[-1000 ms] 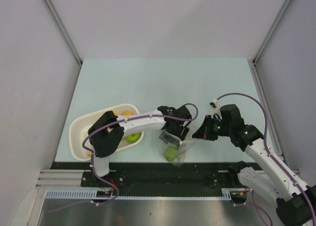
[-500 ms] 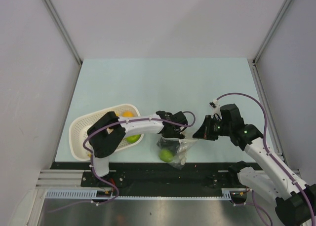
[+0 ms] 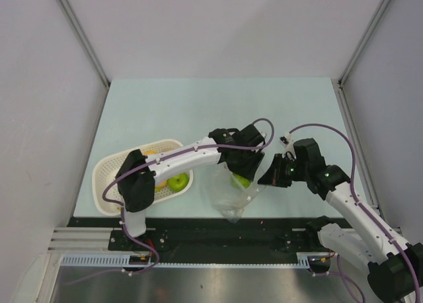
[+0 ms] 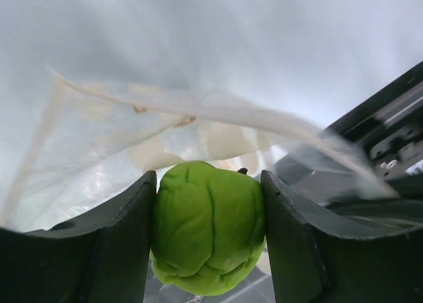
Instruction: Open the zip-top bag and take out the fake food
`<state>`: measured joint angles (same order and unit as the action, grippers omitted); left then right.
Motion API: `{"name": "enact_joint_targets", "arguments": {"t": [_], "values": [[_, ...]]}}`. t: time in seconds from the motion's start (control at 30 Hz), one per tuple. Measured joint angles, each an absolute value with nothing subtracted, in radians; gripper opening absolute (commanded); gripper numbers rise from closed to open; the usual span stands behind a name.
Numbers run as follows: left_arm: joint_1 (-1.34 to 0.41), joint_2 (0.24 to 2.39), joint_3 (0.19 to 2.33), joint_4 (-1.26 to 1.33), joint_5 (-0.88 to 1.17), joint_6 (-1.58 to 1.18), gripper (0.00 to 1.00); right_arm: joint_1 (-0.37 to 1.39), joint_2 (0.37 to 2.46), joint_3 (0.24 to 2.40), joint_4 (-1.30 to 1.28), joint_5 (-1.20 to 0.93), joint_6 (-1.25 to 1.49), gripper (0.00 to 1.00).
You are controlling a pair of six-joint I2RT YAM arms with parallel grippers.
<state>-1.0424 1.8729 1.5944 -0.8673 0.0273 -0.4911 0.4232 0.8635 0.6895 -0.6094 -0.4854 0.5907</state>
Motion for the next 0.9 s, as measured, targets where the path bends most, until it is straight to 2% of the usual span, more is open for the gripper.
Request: {"name": "enact_joint_targets", "arguments": {"t": [0.33,0.47,0.7,0.8,0.9], "values": [[-1.036,1.788,1.643,-0.830,-0.036,-0.488,0.00,0.424,0.871,0.690,-0.609,-0.476,0.587,0.00],[-1.007,1.706,1.607,-0.755,0.062,-0.503,0.00,0.424,0.883,0.690,-0.609,-0.470,0.575,0.00],[-0.900,1.475,1.428,-0.455,0.377,-0.603,0.00,0.423,0.918,0.693,-0.609,-0.452,0.564,0.00],[-0.875,1.401,1.422,-0.422,0.387,-0.610,0.00,0.422,0.936,0.710,-0.612,-0.443,0.562,0.00],[-0.838,1.317,1.422,-0.468,0.293,-0.614,0.00,0.412,0.955,0.757,-0.619,-0.426,0.554,0.00]]}}
